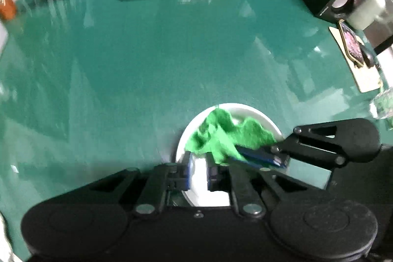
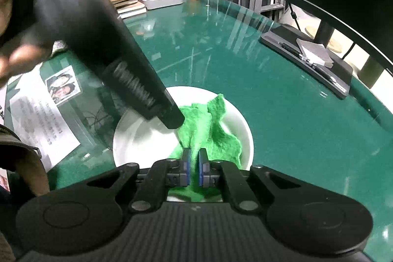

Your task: Clean bowl

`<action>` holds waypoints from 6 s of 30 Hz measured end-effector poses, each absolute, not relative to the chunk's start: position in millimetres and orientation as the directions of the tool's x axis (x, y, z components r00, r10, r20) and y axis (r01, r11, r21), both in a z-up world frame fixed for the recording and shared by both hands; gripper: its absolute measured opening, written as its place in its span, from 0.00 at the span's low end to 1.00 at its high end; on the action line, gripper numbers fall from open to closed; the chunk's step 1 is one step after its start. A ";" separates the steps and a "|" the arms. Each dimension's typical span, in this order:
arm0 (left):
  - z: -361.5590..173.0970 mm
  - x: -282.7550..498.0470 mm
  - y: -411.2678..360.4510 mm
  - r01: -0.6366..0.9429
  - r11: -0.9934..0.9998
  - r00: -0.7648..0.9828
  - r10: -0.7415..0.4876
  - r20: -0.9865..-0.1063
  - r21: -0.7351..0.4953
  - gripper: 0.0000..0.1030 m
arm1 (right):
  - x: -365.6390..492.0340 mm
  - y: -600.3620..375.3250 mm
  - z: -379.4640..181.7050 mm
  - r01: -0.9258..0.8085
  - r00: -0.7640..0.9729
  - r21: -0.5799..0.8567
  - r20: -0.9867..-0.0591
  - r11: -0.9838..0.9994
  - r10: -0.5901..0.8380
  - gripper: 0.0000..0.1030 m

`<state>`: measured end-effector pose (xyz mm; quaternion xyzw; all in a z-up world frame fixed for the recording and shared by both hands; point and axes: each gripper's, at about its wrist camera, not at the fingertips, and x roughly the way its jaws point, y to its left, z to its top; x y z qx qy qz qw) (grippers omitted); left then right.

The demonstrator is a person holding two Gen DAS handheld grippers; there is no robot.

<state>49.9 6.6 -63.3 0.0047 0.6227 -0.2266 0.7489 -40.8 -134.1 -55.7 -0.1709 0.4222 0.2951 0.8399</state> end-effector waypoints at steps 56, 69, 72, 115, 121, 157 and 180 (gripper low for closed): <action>-72.9 -24.7 -52.3 0.611 0.709 0.609 -0.137 -0.781 0.352 0.11 | -45.2 -111.5 -69.0 -0.776 0.543 -0.250 -0.731 0.578 0.413 0.05; -61.3 -4.7 -37.6 0.607 0.726 0.578 -0.125 -0.807 0.322 0.14 | -41.7 -112.8 -69.4 -0.761 0.558 -0.259 -0.730 0.595 0.395 0.05; -61.0 -8.5 -38.3 0.615 0.712 0.588 -0.127 -0.799 0.339 0.14 | -47.8 -113.3 -71.5 -0.790 0.540 -0.305 -0.757 0.533 0.368 0.05; -64.8 -9.5 -37.5 0.632 0.662 0.611 -0.107 -0.784 0.402 0.16 | -47.0 -153.9 -49.5 -0.628 0.257 0.380 -0.723 0.679 0.641 0.05; -70.5 0.8 -26.8 0.606 0.734 0.535 -0.094 -0.839 0.305 0.14 | -56.8 -124.7 -53.0 -0.711 0.487 -0.112 -0.791 0.694 0.371 0.06; 2.4 -8.5 12.1 0.362 0.927 0.417 -0.254 -0.873 -0.097 1.00 | -65.2 -199.3 -22.6 0.021 0.428 0.156 -0.894 0.988 0.132 1.00; -1.6 -13.9 16.7 0.264 0.954 0.398 -0.240 -0.885 -0.141 1.00 | -80.4 -199.4 -24.2 0.187 0.319 0.120 -0.946 0.975 0.056 1.00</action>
